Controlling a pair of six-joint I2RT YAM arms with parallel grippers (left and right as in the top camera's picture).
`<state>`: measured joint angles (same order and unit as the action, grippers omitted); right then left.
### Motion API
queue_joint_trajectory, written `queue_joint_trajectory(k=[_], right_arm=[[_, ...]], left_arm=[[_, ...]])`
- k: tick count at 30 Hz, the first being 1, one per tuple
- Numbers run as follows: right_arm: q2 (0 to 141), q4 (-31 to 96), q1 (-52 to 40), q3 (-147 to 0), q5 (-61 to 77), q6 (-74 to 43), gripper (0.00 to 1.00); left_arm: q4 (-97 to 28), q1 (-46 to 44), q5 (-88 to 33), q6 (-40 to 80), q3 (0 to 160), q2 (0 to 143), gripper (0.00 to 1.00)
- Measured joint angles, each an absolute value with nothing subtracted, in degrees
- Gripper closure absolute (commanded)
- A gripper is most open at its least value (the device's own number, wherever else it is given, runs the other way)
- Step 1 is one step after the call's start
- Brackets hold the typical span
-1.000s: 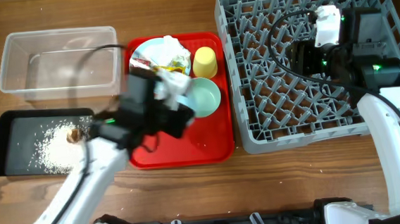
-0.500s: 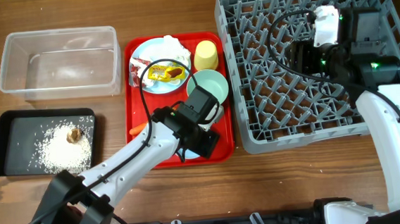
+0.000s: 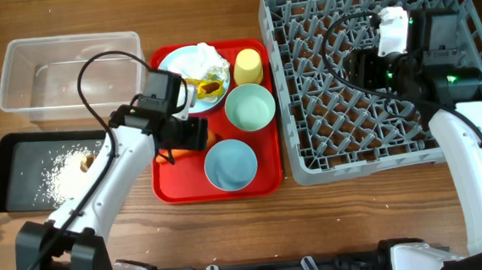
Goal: Sort waste into correct bins and load items into the dishwasher rack
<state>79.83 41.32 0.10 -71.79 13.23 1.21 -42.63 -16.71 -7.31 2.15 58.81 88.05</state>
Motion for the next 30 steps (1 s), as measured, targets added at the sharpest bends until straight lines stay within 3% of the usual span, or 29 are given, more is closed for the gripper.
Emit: queue_joint_trajectory(k=[8,9,10,11,12,17,23,26,30], right_arm=[[79.8,41.3,0.1,-71.8,13.2,1.2,0.33],[79.8,41.3,0.1,-71.8,13.2,1.2,0.33],[79.8,41.4,0.1,-71.8,13.2,1.2,0.33],[79.8,41.5,0.1,-71.8,13.2,1.2,0.33],[79.8,41.6,0.1,-71.8,13.2,1.2,0.33],[79.8,41.5,0.1,-71.8,13.2,1.2,0.32],[79.8,41.5,0.1,-71.8,13.2,1.4,0.26],[79.8,41.5,0.1,-71.8,13.2,1.4,0.26],[79.8,41.4,0.1,-71.8,13.2,1.4,0.26]], left_arm=[[-36.1,-16.5,-5.8,-7.1,53.6,96.2,0.34],[-34.8,-16.5,-5.6,-7.5,53.6,98.3,0.4],[-33.5,-16.5,-5.2,-7.9,53.9,99.1,0.54],[-33.2,-16.5,-5.0,-8.2,54.0,99.4,0.75],[-32.9,-16.5,-4.4,-8.4,54.2,99.8,0.87],[-34.2,-16.3,-4.4,-6.8,55.1,100.2,0.96],[-47.2,-11.9,-5.0,1.5,59.0,98.4,0.92],[-50.5,-6.0,-5.2,6.2,61.6,92.1,0.96],[-57.3,10.5,-5.3,11.5,62.8,84.6,0.96]])
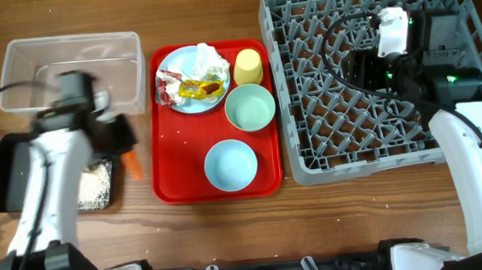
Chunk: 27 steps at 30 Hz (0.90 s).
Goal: Sort waste into correct bins and load items into the dishwasher rack
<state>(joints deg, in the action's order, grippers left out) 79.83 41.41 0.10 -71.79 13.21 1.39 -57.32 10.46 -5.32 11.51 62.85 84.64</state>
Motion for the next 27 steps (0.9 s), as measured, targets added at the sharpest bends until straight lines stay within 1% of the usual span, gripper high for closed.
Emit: queue_joint_trajectory(k=[1,3,5,7,9,10,12,14,15,20,23,25,27], right_arm=[[79.8,41.5,0.1,-71.8,13.2,1.4,0.25],[79.8,41.5,0.1,-71.8,13.3,1.4,0.24],[79.8,41.3,0.1,-71.8,13.2,1.4,0.24],[79.8,41.2,0.1,-71.8,13.2,1.4,0.24],[79.8,41.0,0.1,-71.8,13.2,1.4,0.24],[79.8,41.0,0.1,-71.8,13.2,1.4,0.24],[79.8,40.9,0.1,-71.8,13.2,1.4,0.24],[79.8,40.8,0.1,-71.8,13.2,1.4,0.24],[79.8,40.8,0.1,-71.8,13.2,1.4,0.24],[79.8,40.6,0.1,-71.8,13.2,1.4,0.24],[79.8,40.2,0.1,-71.8,13.2,1.4,0.24],[79.8,40.1,0.1,-71.8,13.2,1.3,0.24],[79.8,39.9,0.1,-71.8,13.2,1.0,0.24]], left_arm=[[-58.1,16.1,-5.1,12.1,62.8,84.5,0.96],[-57.9,22.9,-4.6,12.8,62.7,84.5,0.94],[-56.3,29.9,-4.4,13.4,61.0,84.5,0.89],[-53.1,35.4,-4.4,14.1,58.4,84.5,0.79],[-50.2,38.3,-4.3,14.5,56.0,84.5,0.64],[-49.4,38.8,-4.4,14.8,54.9,84.6,0.6],[-46.8,38.9,-4.4,15.3,53.1,85.3,0.58],[-45.1,38.9,-4.4,15.4,52.1,87.1,0.43],[-44.7,38.9,-4.4,15.6,52.0,87.8,0.39],[-44.3,38.9,-4.4,15.8,52.0,89.0,0.32],[-48.6,38.0,-5.4,15.5,54.6,88.9,0.27],[-51.0,35.1,-7.1,13.7,59.3,88.5,0.21],[-50.3,27.2,-9.7,10.1,66.8,87.1,0.16]])
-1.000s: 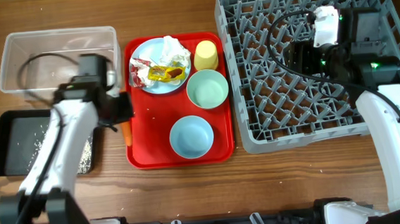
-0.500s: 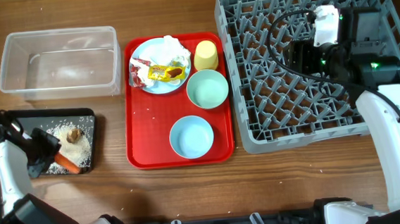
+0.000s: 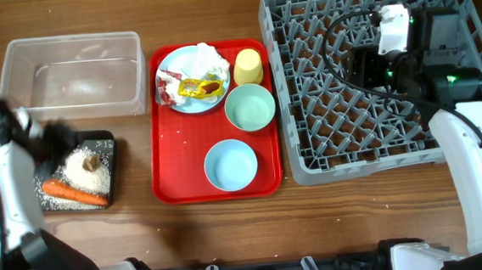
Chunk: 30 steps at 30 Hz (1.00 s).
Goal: Sort waste into correct bins and load items into the dishwasher rack
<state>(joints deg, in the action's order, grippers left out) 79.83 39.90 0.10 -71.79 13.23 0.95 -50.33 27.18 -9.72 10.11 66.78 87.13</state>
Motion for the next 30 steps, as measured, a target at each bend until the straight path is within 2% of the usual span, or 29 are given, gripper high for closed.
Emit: queue_joint_trajectory(k=[5,10,12,14,18,19,22,24,30], right_arm=[[79.8,39.8,0.1,-71.8,13.3,0.1,0.24],[79.8,40.5,0.1,-71.8,13.3,0.1,0.24],[79.8,41.0,0.1,-71.8,13.3,0.1,0.24],[79.8,41.1,0.1,-71.8,13.3,0.1,0.24],[79.8,41.1,0.1,-71.8,13.3,0.1,0.24],[79.8,41.1,0.1,-71.8,13.3,0.1,0.24],[79.8,41.1,0.1,-71.8,13.3,0.1,0.24],[79.8,41.1,0.1,-71.8,13.3,0.1,0.23],[79.8,41.1,0.1,-71.8,13.3,0.1,0.24]], left_arm=[[-36.3,2.3,-9.6,8.2,75.8,89.3,0.12],[-31.9,-9.9,-3.8,8.9,84.8,107.6,0.07],[-31.7,-11.3,-2.0,8.9,86.6,113.4,0.1],[-31.7,-11.9,-1.3,9.1,86.7,116.2,0.17],[-34.9,-12.3,-1.1,9.3,87.2,116.5,0.23],[-36.7,-12.5,-1.1,9.3,87.2,116.5,0.3],[-38.6,-12.8,-1.1,9.5,87.2,117.6,0.38],[-38.6,-12.8,-1.1,9.7,87.2,118.8,0.48],[-40.1,-12.8,-0.7,10.2,87.3,121.4,0.5]])
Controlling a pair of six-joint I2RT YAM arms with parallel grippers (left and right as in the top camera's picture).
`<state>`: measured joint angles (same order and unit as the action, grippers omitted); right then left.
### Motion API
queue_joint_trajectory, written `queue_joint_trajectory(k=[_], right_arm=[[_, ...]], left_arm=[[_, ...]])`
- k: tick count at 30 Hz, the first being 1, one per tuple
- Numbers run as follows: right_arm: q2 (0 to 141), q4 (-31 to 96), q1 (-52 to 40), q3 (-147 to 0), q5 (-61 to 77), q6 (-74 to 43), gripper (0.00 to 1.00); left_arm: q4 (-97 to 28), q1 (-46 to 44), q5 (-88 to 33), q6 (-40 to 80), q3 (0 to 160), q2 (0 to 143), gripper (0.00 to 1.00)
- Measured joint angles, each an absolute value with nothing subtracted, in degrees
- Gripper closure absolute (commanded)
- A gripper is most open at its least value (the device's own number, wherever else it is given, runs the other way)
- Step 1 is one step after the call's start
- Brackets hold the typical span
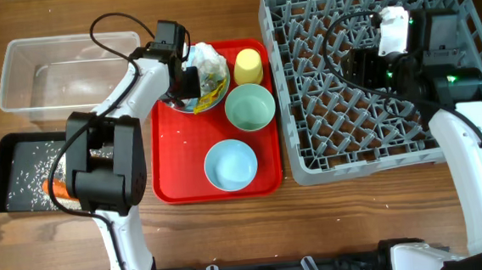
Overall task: Sort waste into correct bins and load items into the dishwasher rack
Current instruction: 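Pick the white tissue from the plate and drop it in the clear bin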
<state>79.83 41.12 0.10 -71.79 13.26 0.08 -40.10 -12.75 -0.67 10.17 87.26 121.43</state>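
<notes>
My left gripper [188, 82] is low over the left part of the light blue plate [209, 101], which stands at the back of the red tray [169, 170]. Its dark fingers look open over the yellow and red wrapper [212, 90]. Crumpled white paper [208, 59] lies on the plate beside it. A yellow cup [248, 66], a green bowl [250, 107] and a blue bowl [230, 164] also stand on the tray. My right gripper [353, 64] hangs over the grey dish rack [310, 147]; its jaws are dark and unclear.
A clear plastic bin [58, 75] stands at the back left. In front of it lies a black tray [14, 168] with scattered rice and an orange carrot [58, 189] half hidden under my left arm.
My left arm was at the far left by the black tray and now reaches over the plate on the red tray. The carrot stays in the black tray. The right arm has not moved.
My left gripper held the carrot at the red tray's left edge. Then it had the carrot beside the black tray. Then the carrot lay on the rice in the black tray with the gripper off to the left. Now the gripper is at the plate of wrappers.
</notes>
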Motion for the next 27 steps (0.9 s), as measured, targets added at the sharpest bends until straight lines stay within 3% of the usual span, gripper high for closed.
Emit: queue_joint_trajectory(k=[2,4,6,15,22,27], right_arm=[[79.8,41.1,0.1,-71.8,13.3,0.1,0.24],[79.8,41.1,0.1,-71.8,13.2,0.1,0.23],[79.8,41.1,0.1,-71.8,13.3,0.1,0.23],[79.8,41.1,0.1,-71.8,13.3,0.1,0.23],[79.8,41.1,0.1,-71.8,13.2,0.1,0.24],[79.8,41.1,0.1,-71.8,13.2,0.1,0.24]], left_arm=[[-40.0,-12.8,-0.7,10.2,87.3,121.5,0.54],[-39.9,-12.8,-0.7,10.3,87.3,121.6,0.86],[-40.1,-12.8,0.0,10.7,87.4,122.1,0.96],[-48.0,-12.7,0.1,11.4,90.9,122.8,0.96],[-55.3,-12.2,0.0,11.5,103.6,115.6,0.96],[-57.3,-5.7,1.7,11.7,104.5,111.0,0.96]])
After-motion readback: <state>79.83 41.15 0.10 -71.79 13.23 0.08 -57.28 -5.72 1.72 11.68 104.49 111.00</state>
